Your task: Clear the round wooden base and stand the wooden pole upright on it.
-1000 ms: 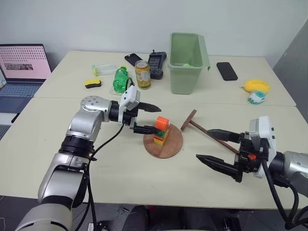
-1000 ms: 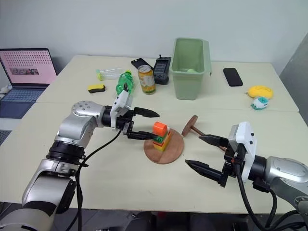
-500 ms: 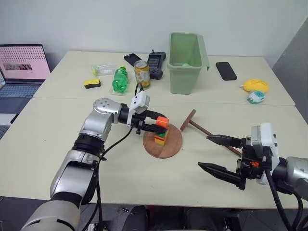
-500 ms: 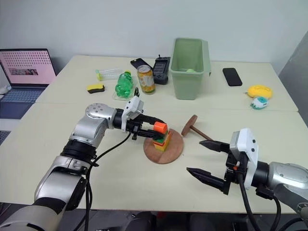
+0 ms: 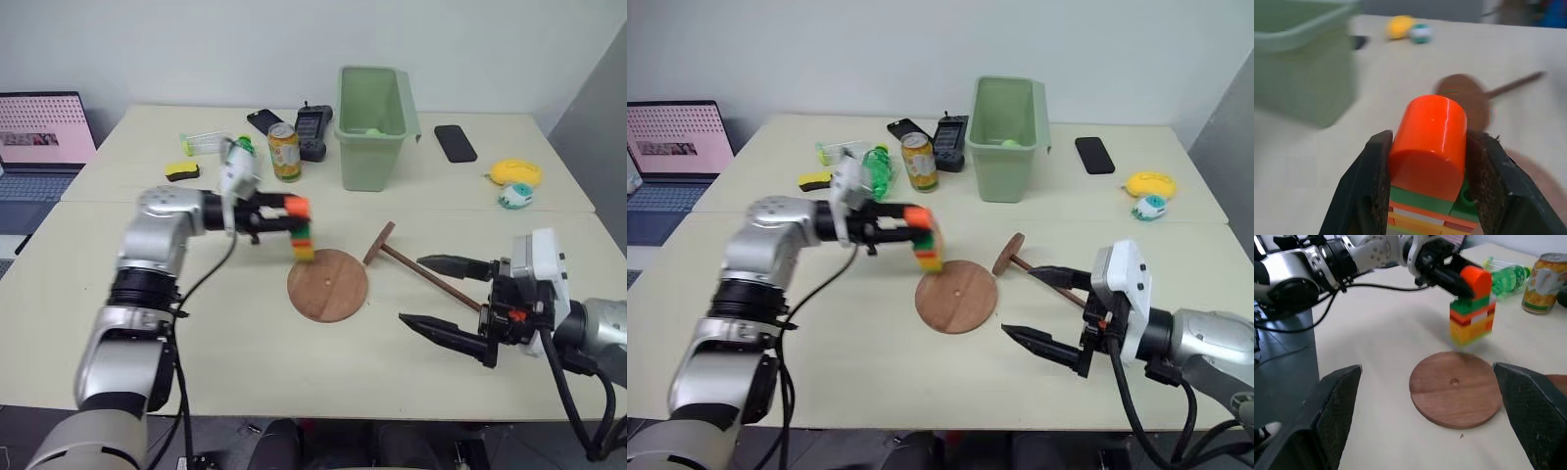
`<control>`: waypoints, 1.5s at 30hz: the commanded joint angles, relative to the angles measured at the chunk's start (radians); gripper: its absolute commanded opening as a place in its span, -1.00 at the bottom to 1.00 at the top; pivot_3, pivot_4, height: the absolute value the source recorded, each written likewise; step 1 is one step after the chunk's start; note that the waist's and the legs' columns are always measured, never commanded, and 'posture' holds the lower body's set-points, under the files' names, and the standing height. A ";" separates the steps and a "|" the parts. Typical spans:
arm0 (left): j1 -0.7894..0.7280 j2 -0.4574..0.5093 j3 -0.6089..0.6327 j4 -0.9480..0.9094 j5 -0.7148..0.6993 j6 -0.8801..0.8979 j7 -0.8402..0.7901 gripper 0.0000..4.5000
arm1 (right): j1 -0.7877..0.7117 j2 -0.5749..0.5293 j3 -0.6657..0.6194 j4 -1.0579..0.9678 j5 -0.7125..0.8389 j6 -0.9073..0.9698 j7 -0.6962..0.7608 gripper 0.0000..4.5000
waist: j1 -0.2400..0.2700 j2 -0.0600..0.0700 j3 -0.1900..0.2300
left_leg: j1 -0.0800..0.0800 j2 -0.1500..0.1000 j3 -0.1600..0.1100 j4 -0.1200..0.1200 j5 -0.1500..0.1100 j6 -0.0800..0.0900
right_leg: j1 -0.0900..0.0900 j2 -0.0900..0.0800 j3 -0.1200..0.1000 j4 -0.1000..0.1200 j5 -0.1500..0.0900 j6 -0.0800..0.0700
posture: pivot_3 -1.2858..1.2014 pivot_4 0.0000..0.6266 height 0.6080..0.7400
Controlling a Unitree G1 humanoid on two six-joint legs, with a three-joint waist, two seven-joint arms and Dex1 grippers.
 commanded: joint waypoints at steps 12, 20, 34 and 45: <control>0.113 0.158 0.310 0.377 0.049 -0.161 0.605 -0.21 | -0.378 0.122 0.330 0.189 -0.248 -0.066 0.206 1.00 | 0.018 -0.002 0.001 | -0.007 -0.001 -0.001 0.001 0.000 -0.001 | -0.008 -0.005 -0.002 0.002 0.000 0.000 | 0.03 -0.52 1.00; 0.101 0.155 0.323 0.446 0.043 -0.191 0.658 0.10 | -0.408 0.143 0.344 0.211 -0.276 -0.061 0.254 1.00 | 0.016 -0.004 0.000 | -0.008 -0.001 0.000 0.002 0.000 -0.001 | -0.008 -0.006 -0.001 0.002 0.000 0.000 | 0.03 -0.52 1.00; 0.219 0.147 0.345 0.249 -0.034 -0.159 0.596 0.98 | -0.426 0.187 0.312 0.230 -0.307 -0.070 0.241 1.00 | 0.006 -0.004 0.000 | -0.008 0.000 0.000 0.002 0.000 -0.001 | -0.009 -0.006 -0.001 0.003 0.000 0.000 | 0.03 -0.52 1.00; 0.367 0.170 0.453 -0.056 -0.073 -0.164 0.651 0.98 | -0.449 0.207 0.229 0.249 -0.291 -0.058 0.215 1.00 | 0.009 -0.004 0.000 | -0.008 0.000 -0.001 0.002 0.000 -0.001 | -0.009 -0.007 0.000 0.003 0.000 0.000 | 0.03 -0.52 1.00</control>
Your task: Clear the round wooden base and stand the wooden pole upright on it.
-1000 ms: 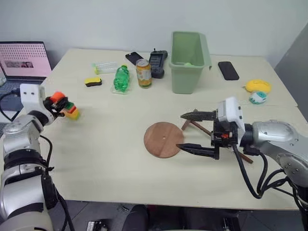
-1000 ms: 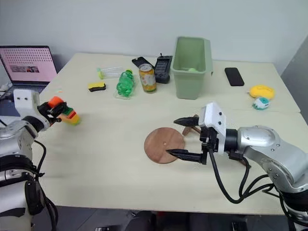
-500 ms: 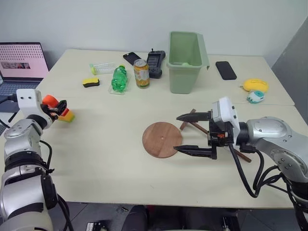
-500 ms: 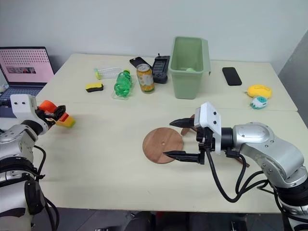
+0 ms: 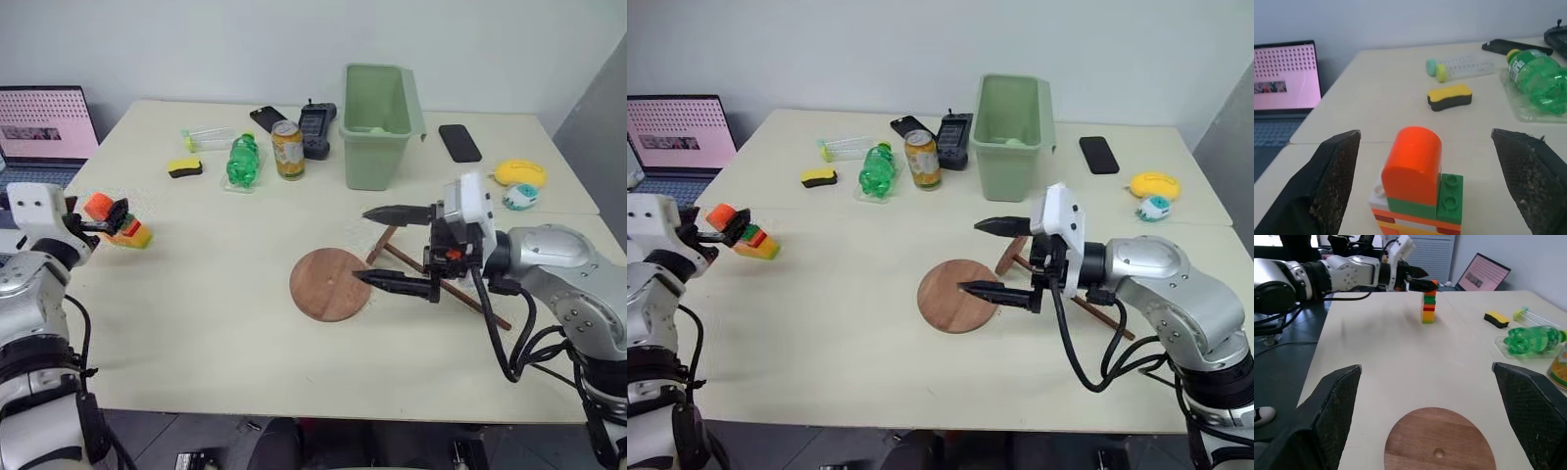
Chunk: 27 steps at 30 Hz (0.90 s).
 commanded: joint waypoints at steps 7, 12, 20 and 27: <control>-0.036 0.129 -0.146 -0.462 -0.163 0.246 -0.321 0.98 | 0.141 -0.141 -0.261 -0.097 0.089 0.121 -0.080 1.00 | 0.018 -0.001 0.000 | -0.005 -0.002 -0.004 0.001 0.000 0.000 | 0.000 0.000 -0.002 -0.002 0.000 0.000 | 0.03 -0.52 1.00; 0.001 0.168 -0.346 -0.732 -0.252 0.386 -0.564 0.98 | 0.272 -0.231 -0.298 -0.159 0.060 0.234 -0.168 1.00 | 0.012 0.005 0.000 | -0.001 -0.003 0.003 0.000 0.000 0.000 | 0.001 0.001 0.001 -0.001 0.000 0.000 | 0.03 -0.52 1.00; -0.060 0.143 -0.568 -0.822 -0.177 0.381 -0.731 0.98 | 0.198 -0.241 -0.122 -0.131 -0.026 0.358 -0.289 1.00 | -0.014 0.006 0.000 | 0.004 0.000 0.005 -0.002 0.000 0.001 | 0.001 0.009 0.003 0.000 0.000 0.000 | 0.03 -0.52 1.00; -0.097 0.074 -0.651 -0.855 -0.111 0.352 -0.736 0.98 | -0.072 -0.180 0.093 0.036 -0.089 0.551 -0.321 1.00 | -0.008 0.006 0.002 | 0.002 0.001 0.005 -0.001 0.000 0.001 | 0.001 0.008 0.003 0.000 0.000 0.000 | 0.03 -0.52 1.00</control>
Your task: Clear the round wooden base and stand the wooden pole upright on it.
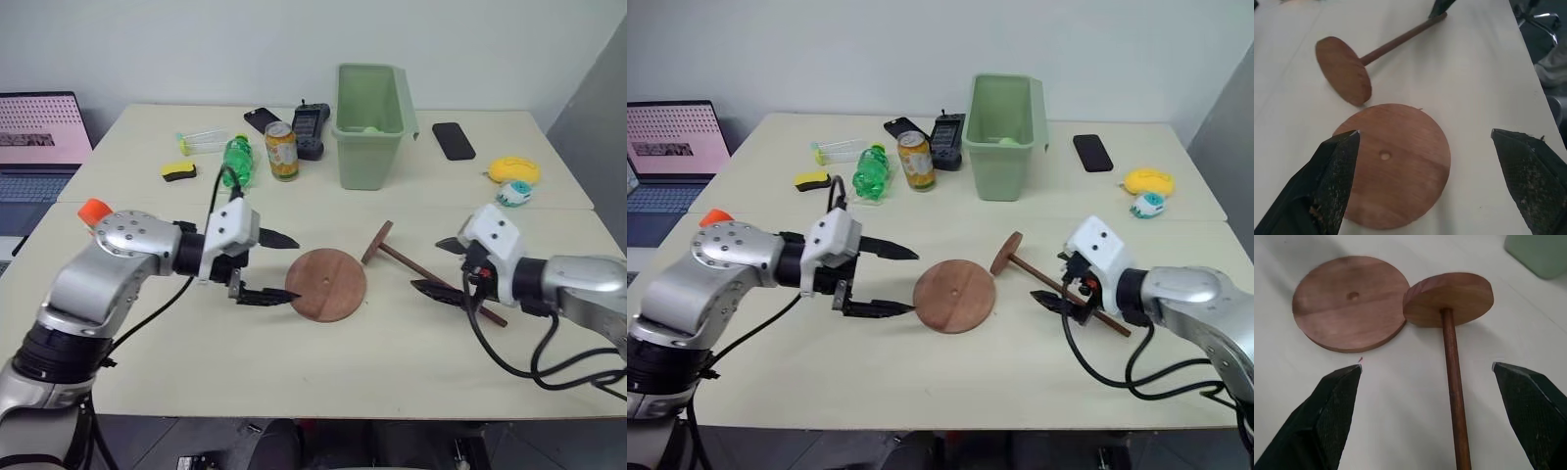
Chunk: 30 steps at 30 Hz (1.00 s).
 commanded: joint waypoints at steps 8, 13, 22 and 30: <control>-0.033 -0.091 -0.028 -0.105 0.033 0.005 0.041 0.98 | -0.383 0.056 0.360 0.316 -0.170 0.148 0.103 1.00 | 0.007 0.001 0.001 | -0.002 -0.001 -0.001 0.000 0.000 0.000 | -0.001 -0.001 -0.001 -0.002 0.000 0.000 | 0.03 -0.52 1.00; -0.011 -0.107 -0.021 -0.133 0.034 0.017 0.071 0.98 | -0.508 0.095 0.511 0.507 -0.251 0.115 0.228 1.00 | 0.005 0.002 0.001 | -0.004 -0.001 -0.002 0.001 0.000 0.000 | -0.003 -0.003 -0.002 -0.001 0.000 0.000 | 0.03 -0.52 1.00; 0.019 -0.123 -0.026 -0.154 0.049 0.005 0.097 1.00 | -0.615 0.144 0.597 0.696 -0.343 0.089 0.380 0.54 | 0.005 0.002 0.001 | -0.007 -0.002 -0.002 0.002 0.000 0.000 | -0.006 -0.004 -0.002 0.000 0.000 0.000 | 0.03 -0.52 1.00; 0.032 -0.134 -0.039 -0.155 0.066 -0.008 0.093 1.00 | -0.618 0.174 0.579 0.733 -0.381 0.112 0.428 -0.33 | 0.005 0.002 0.001 | -0.010 -0.001 -0.001 0.002 0.000 0.000 | -0.009 -0.004 -0.002 0.001 0.000 0.000 | 0.03 -0.52 1.00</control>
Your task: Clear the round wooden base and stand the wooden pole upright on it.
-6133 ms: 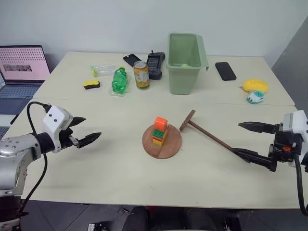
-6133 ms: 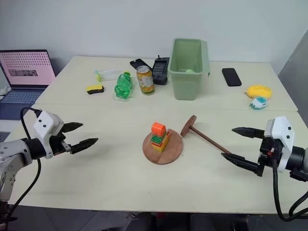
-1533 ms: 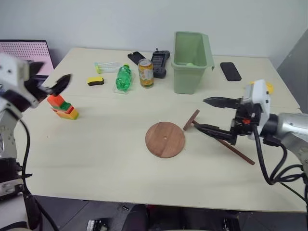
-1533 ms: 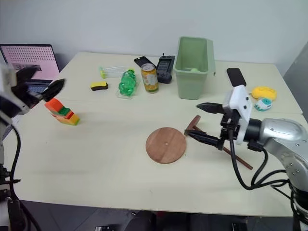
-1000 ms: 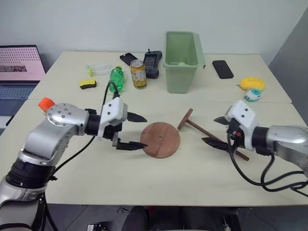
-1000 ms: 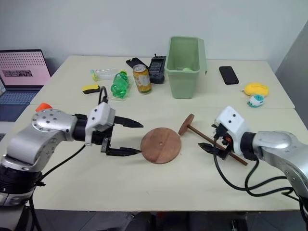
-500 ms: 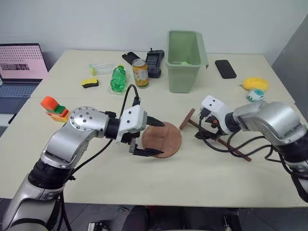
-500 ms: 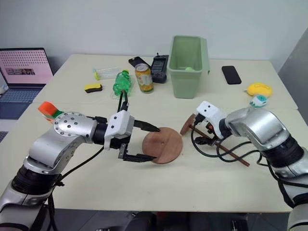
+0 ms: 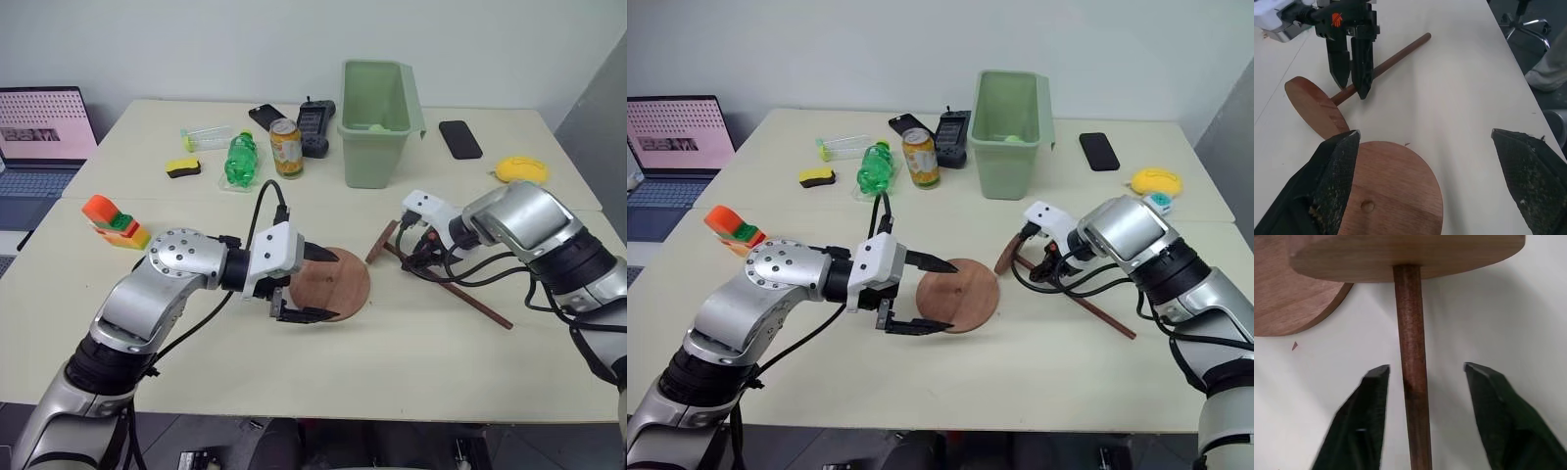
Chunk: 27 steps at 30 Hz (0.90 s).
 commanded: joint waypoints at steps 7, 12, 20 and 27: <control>0.000 0.012 0.026 0.000 0.011 -0.022 -0.010 1.00 | -0.036 0.001 -0.137 -0.054 -0.006 0.054 -0.015 -0.90 | 0.000 0.000 0.000 | -0.004 0.000 0.001 0.001 0.000 0.000 | -0.007 -0.001 0.001 0.003 0.000 0.000 | 0.03 -0.52 1.00; 0.014 0.062 0.103 0.048 -0.001 -0.021 -0.017 1.00 | -0.056 -0.010 -0.349 -0.200 0.016 0.058 -0.085 -0.90 | 0.000 0.000 0.000 | -0.005 0.000 0.001 0.001 0.000 0.000 | -0.007 -0.001 0.001 0.003 0.000 0.000 | 0.03 -0.52 1.00; 0.151 0.207 0.241 0.114 0.022 -0.047 -0.035 1.00 | 0.256 0.285 -0.713 -0.652 0.096 -0.263 -0.288 -0.90 | -0.008 -0.001 -0.001 | -0.005 0.003 0.000 -0.002 0.000 0.000 | -0.008 0.000 0.000 0.003 0.000 0.000 | 0.03 -0.52 1.00; 0.241 0.254 0.282 0.088 0.008 -0.067 -0.064 1.00 | 0.417 0.562 -0.702 -0.730 0.156 -0.509 -0.388 -0.90 | -0.007 0.001 0.000 | -0.003 0.000 0.002 0.001 0.001 -0.001 | -0.008 -0.001 0.001 0.009 0.000 0.000 | 0.03 -0.52 1.00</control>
